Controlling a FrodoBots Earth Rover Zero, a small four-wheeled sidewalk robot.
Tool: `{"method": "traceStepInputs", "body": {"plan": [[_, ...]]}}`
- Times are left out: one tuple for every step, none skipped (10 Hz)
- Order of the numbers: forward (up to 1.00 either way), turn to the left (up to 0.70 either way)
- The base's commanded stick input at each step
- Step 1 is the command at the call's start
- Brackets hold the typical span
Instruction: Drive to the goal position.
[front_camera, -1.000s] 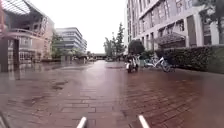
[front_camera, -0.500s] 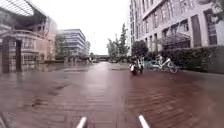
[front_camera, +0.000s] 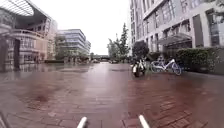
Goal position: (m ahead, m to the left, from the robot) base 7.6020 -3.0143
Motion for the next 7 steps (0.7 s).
{"method": "traceStepInputs", "body": {"plan": [[0.70, 0.00], [0.70, 0.00], [0.70, 0.00], [0.70, 0.00], [0.70, 0.00], [0.70, 0.00], [0.70, 0.00]]}}
